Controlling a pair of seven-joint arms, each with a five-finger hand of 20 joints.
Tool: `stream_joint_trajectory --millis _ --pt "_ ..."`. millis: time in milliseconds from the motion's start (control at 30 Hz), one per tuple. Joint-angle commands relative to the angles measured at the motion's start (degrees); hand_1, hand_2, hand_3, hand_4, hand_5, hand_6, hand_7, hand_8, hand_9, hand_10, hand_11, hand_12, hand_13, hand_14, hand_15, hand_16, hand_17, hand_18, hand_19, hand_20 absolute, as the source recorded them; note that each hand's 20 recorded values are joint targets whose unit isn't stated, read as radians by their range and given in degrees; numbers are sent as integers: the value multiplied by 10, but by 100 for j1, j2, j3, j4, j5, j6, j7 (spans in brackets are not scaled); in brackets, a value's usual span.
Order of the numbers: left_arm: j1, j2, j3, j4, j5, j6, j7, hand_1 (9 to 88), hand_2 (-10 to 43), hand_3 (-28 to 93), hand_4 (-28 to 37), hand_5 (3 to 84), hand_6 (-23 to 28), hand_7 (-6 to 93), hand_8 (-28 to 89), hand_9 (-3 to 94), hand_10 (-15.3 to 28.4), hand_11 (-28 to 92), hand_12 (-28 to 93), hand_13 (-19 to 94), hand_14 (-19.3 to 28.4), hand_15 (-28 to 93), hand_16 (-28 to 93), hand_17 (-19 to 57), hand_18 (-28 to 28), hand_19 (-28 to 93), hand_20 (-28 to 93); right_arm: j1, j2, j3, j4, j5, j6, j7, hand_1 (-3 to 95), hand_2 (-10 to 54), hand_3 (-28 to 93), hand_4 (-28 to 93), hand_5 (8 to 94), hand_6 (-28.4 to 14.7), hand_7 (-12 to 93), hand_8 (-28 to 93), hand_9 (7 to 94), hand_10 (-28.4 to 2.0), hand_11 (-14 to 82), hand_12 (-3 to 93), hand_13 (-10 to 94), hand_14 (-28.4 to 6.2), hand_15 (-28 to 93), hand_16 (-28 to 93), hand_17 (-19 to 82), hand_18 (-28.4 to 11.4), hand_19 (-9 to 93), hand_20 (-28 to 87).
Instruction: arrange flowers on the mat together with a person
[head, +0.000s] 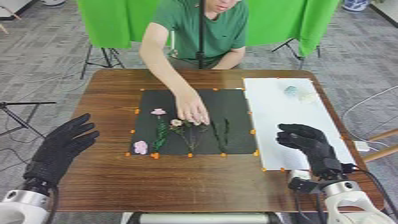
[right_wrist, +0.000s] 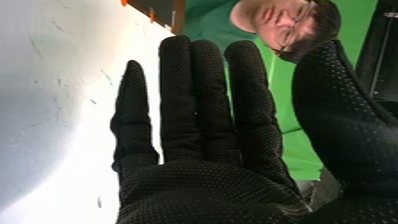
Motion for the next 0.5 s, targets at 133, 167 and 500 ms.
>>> stream_joint_trajectory --millis 133,167,500 --pt "63 -48 8 11 -16 7 -27 284 -4 692 -251 333 49 175 -91 296 123 193 180 251 163 310 0 -66 220 473 69 34 -2 -32 20 -17 -6 1 332 -74 857 -254 543 5 294 -144 544 -115 251 247 453 -83 362 248 158 -173 484 317" --pt "57 -47 12 13 -18 15 -23 284 -4 692 -251 333 49 174 -91 295 123 193 180 251 163 310 1 -66 220 473 69 57 15 -40 27 -17 2 5 331 -74 857 -254 543 4 294 -144 544 -115 251 247 453 -84 363 248 158 -174 484 317" --pt "47 -32 15 24 -22 9 -4 284 -4 693 -251 333 49 174 -90 296 123 193 180 251 163 312 0 -67 220 471 70 143 116 -74 35 -29 1 -14 329 -72 855 -253 543 4 294 -143 543 -116 251 246 452 -84 363 248 156 -174 486 317"
